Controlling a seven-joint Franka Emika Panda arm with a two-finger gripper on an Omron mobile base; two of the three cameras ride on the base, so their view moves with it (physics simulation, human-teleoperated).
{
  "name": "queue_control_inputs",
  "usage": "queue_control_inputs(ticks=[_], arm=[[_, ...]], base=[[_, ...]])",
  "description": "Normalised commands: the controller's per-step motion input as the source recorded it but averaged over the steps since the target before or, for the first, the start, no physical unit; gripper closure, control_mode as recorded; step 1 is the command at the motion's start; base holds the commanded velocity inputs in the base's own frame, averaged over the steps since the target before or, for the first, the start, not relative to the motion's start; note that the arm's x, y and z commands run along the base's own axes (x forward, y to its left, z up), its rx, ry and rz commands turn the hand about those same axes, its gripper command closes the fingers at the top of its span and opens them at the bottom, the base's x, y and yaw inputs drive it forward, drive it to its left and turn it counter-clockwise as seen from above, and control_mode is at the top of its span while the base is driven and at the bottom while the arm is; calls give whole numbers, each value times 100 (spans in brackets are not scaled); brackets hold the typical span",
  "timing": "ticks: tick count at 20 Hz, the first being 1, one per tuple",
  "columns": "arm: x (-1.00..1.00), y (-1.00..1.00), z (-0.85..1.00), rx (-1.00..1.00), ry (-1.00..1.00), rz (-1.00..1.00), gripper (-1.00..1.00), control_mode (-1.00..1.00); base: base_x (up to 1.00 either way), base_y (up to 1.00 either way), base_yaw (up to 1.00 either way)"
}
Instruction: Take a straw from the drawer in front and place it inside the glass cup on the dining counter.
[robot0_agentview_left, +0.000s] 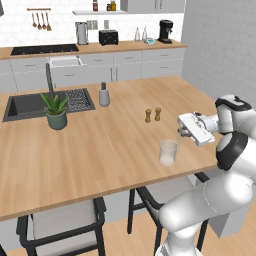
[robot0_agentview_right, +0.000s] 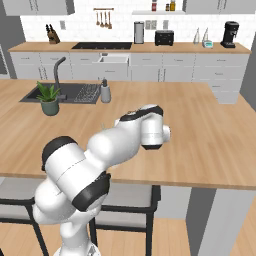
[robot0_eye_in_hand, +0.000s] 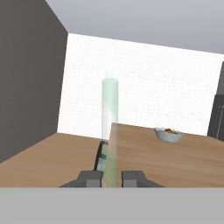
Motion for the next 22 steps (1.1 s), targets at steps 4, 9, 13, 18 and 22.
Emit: queue_control_inputs(ticks=[4, 9, 13, 18, 22], arm=[[30, 0, -8, 0, 0, 2, 100, -100], [27, 0, -15, 0, 0, 3, 100, -100], [18, 0, -22, 0, 0, 4, 100, -100], [20, 0, -15, 0, 0, 5, 100, -100], [19, 0, -7, 0, 0, 6, 100, -100]], base=[[0, 0, 0], [0, 0, 0], [0, 0, 0], [0, 0, 0], [0, 0, 0]])
